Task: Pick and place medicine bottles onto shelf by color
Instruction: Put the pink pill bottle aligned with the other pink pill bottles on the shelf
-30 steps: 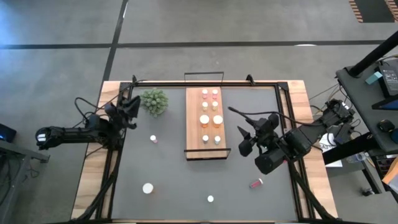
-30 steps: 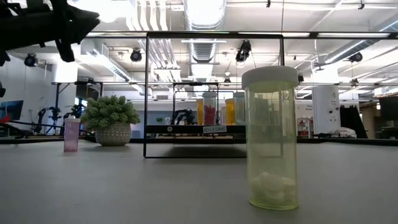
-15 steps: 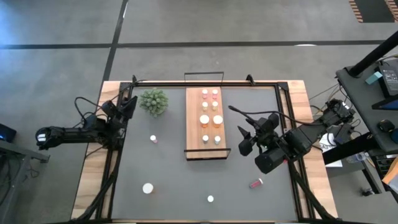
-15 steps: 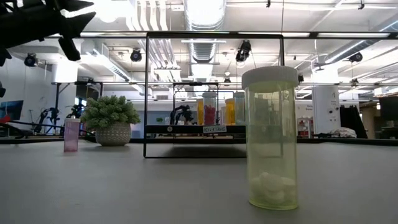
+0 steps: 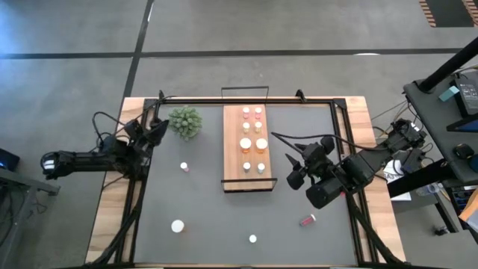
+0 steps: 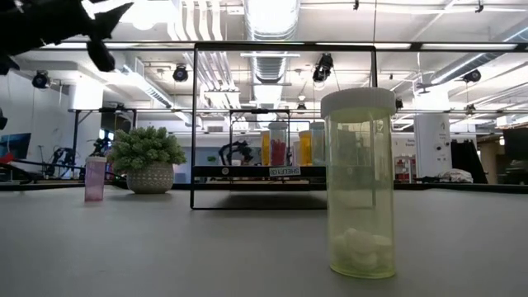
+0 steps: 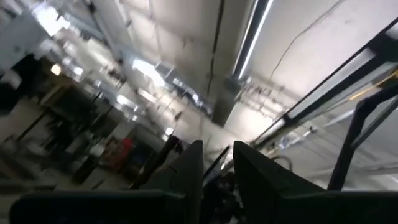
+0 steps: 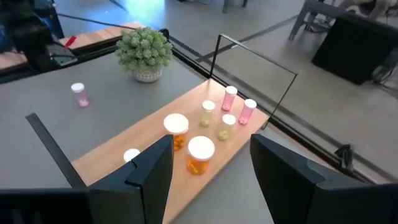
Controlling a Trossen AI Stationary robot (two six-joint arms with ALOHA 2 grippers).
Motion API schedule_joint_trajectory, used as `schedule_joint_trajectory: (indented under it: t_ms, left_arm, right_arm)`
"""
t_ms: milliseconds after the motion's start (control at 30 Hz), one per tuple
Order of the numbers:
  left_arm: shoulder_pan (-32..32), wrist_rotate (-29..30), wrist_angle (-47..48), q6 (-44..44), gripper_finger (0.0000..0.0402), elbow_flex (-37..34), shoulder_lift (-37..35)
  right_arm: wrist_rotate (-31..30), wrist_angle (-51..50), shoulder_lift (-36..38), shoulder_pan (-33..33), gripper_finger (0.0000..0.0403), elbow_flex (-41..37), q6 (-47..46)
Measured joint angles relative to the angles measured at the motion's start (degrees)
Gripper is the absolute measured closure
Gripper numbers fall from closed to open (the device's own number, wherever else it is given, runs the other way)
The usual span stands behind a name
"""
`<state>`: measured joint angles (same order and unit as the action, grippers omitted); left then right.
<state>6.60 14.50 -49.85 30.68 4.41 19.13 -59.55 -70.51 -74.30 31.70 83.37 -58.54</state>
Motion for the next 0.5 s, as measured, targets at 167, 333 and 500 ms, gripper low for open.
schedule_joint_trajectory:
  t_ms: [167,333,500]
  left_arm:
    - [0.0,0.6,19.4,4.8,0.0330,8.1,4.9]
    - [0.0,0.0,38.4,11.6,0.0330,18.0,9.6]
    - [0.0,-6.9,61.9,20.4,0.0330,27.7,15.8]
  right_arm:
    - [0.0,-0.1,0.0,0.0,0.0199,0.0,1.9]
    - [0.1,-1.3,0.0,0.0,0.0199,0.0,2.2]
    - [1.8,-2.7,0.1,0.0,0.0199,0.0,2.2]
